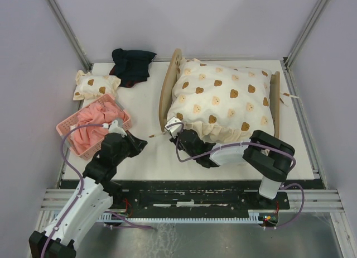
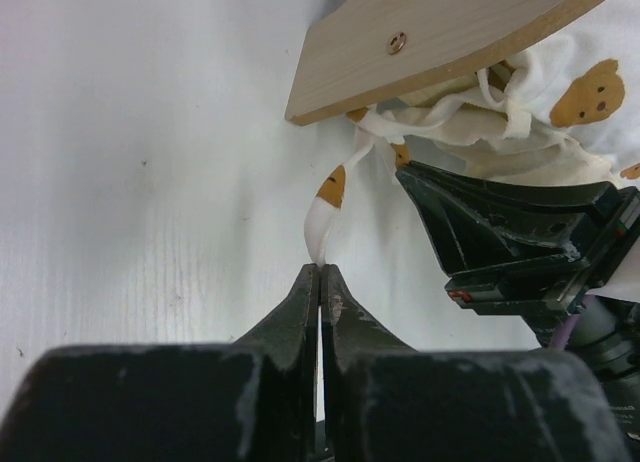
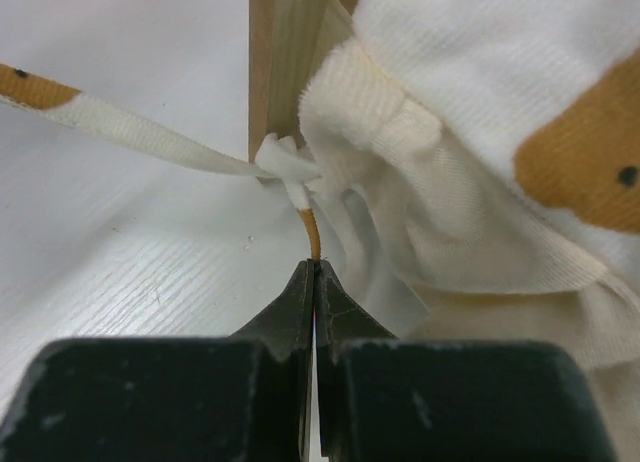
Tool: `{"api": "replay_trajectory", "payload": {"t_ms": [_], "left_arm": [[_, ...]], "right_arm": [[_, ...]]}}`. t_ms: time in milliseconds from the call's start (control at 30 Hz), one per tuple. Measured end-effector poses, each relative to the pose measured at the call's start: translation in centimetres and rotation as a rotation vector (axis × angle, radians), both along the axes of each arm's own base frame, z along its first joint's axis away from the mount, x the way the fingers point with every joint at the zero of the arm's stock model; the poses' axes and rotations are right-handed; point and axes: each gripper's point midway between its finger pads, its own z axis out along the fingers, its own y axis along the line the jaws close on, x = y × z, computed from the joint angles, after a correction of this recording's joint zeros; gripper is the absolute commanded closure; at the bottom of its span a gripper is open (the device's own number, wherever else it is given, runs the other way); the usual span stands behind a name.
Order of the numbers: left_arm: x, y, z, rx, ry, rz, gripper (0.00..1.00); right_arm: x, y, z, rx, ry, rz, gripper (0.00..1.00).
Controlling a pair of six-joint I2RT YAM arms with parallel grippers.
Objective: Set up the pet bed
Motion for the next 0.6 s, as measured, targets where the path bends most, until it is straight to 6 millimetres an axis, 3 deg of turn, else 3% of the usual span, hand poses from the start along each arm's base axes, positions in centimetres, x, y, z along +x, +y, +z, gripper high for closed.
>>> {"api": "replay_trajectory", "payload": {"t_ms": [267, 600], "left_arm": [[-0.2, -0.1, -0.3, -0.015, 0.014, 0.002, 0.97], [-0.4, -0.3, -0.6, -0.03, 0.027, 0.001, 0.97]], "right_arm": [[1.1, 1.3, -0.8, -0.024, -0.087, 0.053, 0.98], [1.8, 2.2, 1.0, 0.059, -0.127, 0.037, 0.98]]}}
